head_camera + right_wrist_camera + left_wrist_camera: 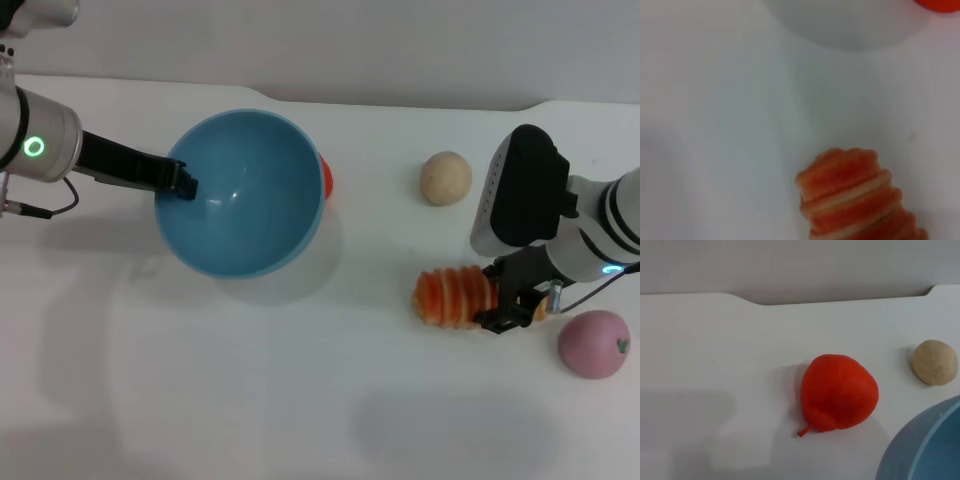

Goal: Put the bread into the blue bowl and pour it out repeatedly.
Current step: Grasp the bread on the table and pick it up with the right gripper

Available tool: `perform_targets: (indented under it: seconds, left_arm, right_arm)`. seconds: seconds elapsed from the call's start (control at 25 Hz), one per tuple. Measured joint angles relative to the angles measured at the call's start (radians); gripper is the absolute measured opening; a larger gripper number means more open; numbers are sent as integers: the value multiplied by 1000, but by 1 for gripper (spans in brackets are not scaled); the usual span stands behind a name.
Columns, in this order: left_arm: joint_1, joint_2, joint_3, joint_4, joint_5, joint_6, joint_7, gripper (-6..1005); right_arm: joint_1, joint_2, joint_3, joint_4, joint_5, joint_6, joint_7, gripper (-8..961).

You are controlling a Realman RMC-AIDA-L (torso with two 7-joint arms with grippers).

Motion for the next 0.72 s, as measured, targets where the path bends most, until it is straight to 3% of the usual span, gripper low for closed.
perform_targets:
  seconds: [0.16, 0.44, 0.72]
  left_arm:
    - [0, -1, 0, 8, -1, -8, -7, 0]
    - [-3, -1, 0, 9, -1, -9, -9, 0]
    - [-18, -1, 9, -18, 3, -2, -10, -1]
  right_arm:
    - [-6, -2, -39, 6, -6, 36, -10, 633]
    - [-46, -7, -13, -44, -16, 73, -11, 496]
    - [-115, -8, 189, -177, 97, 7, -32, 456]
